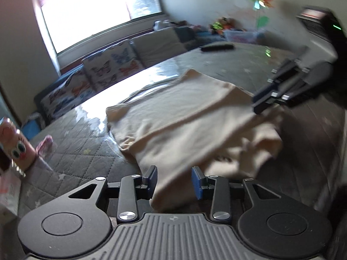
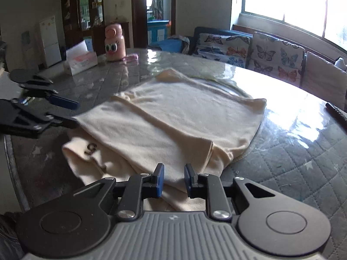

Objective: Fold clothes

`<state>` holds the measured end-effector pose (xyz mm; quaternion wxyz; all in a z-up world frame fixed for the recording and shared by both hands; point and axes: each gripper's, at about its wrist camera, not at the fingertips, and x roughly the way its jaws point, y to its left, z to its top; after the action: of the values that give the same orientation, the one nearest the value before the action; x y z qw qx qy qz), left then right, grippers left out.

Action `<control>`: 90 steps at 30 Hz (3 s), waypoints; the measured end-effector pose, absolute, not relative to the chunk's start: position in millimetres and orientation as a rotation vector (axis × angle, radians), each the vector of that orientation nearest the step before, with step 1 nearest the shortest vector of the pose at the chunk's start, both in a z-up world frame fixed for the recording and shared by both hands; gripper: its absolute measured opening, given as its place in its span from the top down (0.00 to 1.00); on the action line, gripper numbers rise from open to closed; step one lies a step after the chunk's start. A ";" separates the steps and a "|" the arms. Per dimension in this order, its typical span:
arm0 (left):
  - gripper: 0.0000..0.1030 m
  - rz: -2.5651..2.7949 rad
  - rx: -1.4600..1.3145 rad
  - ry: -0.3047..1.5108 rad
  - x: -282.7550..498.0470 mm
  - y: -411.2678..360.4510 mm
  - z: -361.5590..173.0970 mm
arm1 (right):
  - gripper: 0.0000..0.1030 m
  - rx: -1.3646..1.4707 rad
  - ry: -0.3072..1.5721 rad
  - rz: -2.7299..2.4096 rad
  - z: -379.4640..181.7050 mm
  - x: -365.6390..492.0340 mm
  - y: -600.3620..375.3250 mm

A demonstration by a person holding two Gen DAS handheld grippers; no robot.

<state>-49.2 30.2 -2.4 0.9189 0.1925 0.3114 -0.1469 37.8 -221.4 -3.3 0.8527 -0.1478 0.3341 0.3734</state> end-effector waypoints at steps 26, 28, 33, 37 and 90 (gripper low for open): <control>0.90 -0.398 0.324 0.541 -15.5 8.9 3.1 | 0.33 -0.532 0.608 0.960 17.2 -7.4 -219.7; 0.91 -0.393 0.302 0.547 -9.8 10.6 5.2 | 0.33 -0.556 0.592 0.960 11.5 -7.0 -212.5; 0.91 -0.386 0.271 0.555 -5.8 15.9 7.1 | 0.43 -0.570 0.582 0.947 -0.2 2.1 -200.6; 0.89 -0.394 0.266 0.560 -8.8 18.6 5.0 | 0.72 -0.531 0.622 0.920 -4.1 18.2 -197.7; 0.94 -0.362 0.267 0.497 -64.1 29.3 48.9 | 0.96 -0.139 0.619 0.901 73.9 4.2 -248.6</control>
<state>-64.1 29.3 48.9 0.9444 0.1310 0.2436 -0.1779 4.2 -248.6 73.9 0.8519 -0.0661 0.2940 0.4282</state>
